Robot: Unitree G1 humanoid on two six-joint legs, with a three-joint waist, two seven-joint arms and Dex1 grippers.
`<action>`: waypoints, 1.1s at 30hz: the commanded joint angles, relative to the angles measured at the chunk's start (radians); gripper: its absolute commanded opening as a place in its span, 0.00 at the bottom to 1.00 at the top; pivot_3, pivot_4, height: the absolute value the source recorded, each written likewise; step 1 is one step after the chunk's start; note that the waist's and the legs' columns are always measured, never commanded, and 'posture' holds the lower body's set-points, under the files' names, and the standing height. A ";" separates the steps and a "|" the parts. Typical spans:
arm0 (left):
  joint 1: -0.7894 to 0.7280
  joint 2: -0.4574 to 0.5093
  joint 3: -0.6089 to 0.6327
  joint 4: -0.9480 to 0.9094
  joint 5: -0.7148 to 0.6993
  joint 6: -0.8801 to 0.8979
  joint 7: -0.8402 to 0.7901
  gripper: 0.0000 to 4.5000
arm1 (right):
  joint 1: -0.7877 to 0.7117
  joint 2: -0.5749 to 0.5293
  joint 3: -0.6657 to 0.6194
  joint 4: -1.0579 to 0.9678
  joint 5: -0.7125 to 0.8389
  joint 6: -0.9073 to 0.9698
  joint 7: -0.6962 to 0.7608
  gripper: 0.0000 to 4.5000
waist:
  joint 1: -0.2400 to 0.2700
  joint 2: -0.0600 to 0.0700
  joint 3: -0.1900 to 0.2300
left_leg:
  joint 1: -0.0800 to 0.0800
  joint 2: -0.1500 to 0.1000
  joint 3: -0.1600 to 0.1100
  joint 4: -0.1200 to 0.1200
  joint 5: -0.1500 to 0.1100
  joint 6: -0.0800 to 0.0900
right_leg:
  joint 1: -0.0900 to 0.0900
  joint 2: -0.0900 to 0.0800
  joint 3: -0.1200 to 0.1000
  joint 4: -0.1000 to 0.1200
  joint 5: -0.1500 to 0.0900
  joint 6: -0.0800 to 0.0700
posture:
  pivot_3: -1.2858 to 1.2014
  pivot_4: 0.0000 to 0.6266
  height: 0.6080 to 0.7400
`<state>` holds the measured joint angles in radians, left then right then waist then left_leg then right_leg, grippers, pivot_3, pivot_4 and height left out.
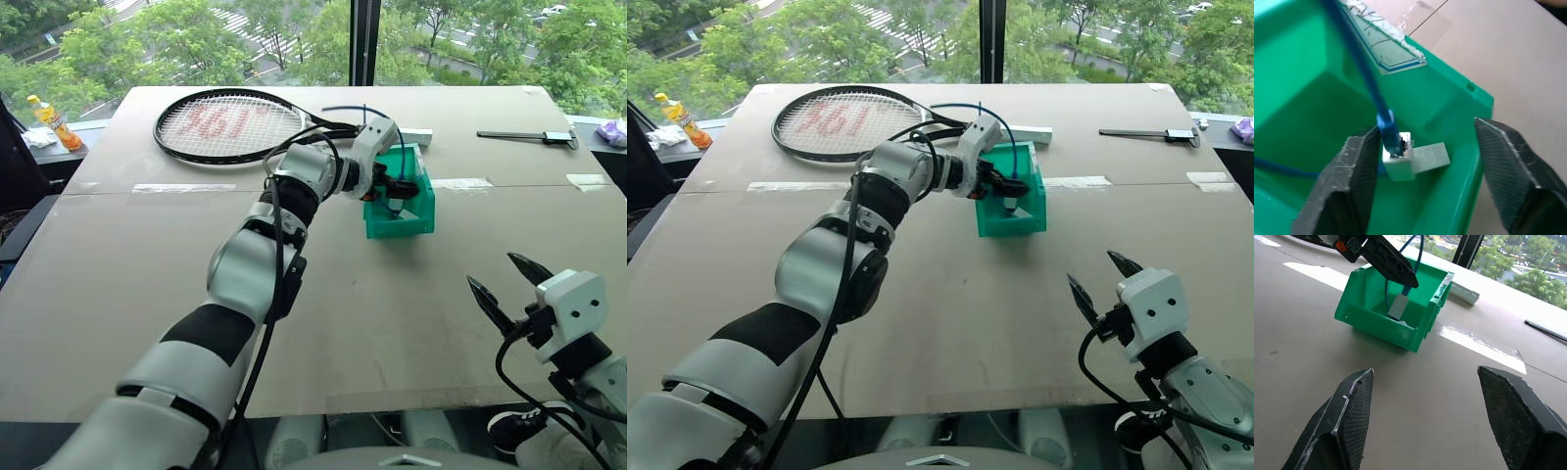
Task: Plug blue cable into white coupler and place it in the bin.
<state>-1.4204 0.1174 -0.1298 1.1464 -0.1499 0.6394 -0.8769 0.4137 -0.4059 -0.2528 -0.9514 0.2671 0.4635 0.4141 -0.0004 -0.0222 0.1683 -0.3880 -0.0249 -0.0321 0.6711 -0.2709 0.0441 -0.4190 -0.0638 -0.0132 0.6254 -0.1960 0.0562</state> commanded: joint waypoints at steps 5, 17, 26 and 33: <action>0.008 0.073 -0.007 -0.179 0.009 0.121 -0.109 1.00 | -0.092 -0.018 -0.070 0.029 0.113 -0.009 0.020 0.99 | -0.004 0.000 0.001 | 0.000 0.000 0.000 0.000 0.000 0.000 | 0.000 0.000 0.001 0.000 0.000 0.000 | 0.52 0.24 1.00; 0.509 0.285 0.128 -1.069 -0.218 0.243 -0.196 1.00 | -0.241 -0.157 -0.091 0.185 0.135 -0.019 0.093 0.99 | -0.015 0.005 0.001 | 0.003 0.002 0.002 -0.002 0.000 -0.001 | -0.001 0.000 0.005 0.001 0.002 -0.004 | 0.52 0.24 1.00; 1.099 0.471 0.299 -1.312 -0.249 -0.083 -0.247 1.00 | -0.218 -0.260 -0.131 0.339 0.158 -0.076 0.258 0.99 | 0.005 0.005 0.001 | 0.006 0.001 0.005 -0.002 0.000 0.000 | 0.001 -0.003 0.006 0.001 0.000 -0.009 | 0.52 0.24 1.00; 1.416 0.536 0.382 -1.357 -0.246 -0.236 -0.234 1.00 | -0.108 -0.324 -0.227 0.470 0.183 -0.134 0.405 0.99 | 0.026 0.005 0.001 | 0.004 0.001 0.003 -0.001 0.000 0.000 | 0.002 -0.007 0.004 -0.001 0.000 -0.009 | 0.52 0.24 1.00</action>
<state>-0.0245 0.6500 0.2328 -0.1638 -0.3854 0.4486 -1.1142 0.2982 -0.7173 -0.4329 -0.4933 0.4356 0.3548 0.7955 0.0257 -0.0174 0.1697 -0.3835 -0.0240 -0.0292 0.6707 -0.2712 0.0444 -0.4163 -0.0719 -0.0098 0.6248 -0.1961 0.0480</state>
